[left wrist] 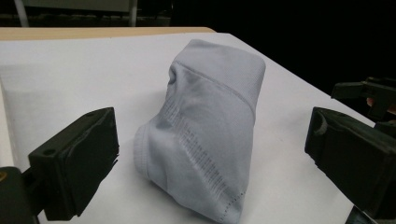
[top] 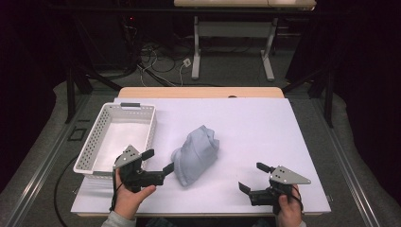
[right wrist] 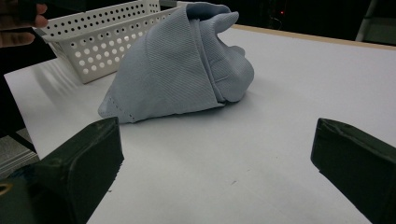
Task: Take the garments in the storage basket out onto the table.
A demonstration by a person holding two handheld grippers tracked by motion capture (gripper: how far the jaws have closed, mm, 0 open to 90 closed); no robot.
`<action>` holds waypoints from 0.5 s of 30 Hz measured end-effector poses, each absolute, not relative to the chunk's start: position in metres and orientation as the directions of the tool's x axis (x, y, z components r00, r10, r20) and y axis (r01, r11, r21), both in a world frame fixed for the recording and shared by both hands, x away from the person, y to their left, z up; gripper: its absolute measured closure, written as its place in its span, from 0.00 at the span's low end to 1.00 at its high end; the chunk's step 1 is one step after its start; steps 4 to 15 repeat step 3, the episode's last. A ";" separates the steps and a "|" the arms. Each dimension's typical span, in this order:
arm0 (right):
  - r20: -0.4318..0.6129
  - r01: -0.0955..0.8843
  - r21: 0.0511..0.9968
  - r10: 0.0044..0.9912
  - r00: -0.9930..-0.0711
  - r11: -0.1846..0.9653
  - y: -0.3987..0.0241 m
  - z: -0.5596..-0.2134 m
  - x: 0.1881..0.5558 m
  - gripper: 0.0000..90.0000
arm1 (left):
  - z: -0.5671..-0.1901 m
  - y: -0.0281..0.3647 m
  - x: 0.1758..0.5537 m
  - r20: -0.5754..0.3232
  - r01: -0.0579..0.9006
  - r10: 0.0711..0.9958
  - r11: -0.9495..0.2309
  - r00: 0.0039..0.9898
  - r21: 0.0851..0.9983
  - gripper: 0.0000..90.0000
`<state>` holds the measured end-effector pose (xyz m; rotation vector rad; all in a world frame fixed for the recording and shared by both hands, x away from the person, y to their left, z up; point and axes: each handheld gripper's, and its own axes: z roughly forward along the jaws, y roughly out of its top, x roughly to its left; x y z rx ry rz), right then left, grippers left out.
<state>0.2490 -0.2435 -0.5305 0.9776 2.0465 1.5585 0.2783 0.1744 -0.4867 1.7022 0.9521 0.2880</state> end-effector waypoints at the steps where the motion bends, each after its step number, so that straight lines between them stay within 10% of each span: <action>1: 0.104 0.293 0.946 0.725 -0.681 0.140 -0.244 -0.531 0.249 0.02 | -0.488 0.174 0.278 -0.266 0.445 0.714 -0.070 0.647 0.893 0.03; 15: 0.097 0.293 0.944 0.725 -0.681 0.149 -0.244 -0.531 0.250 0.02 | -0.490 0.174 0.277 -0.263 0.448 0.715 -0.079 0.648 0.890 0.03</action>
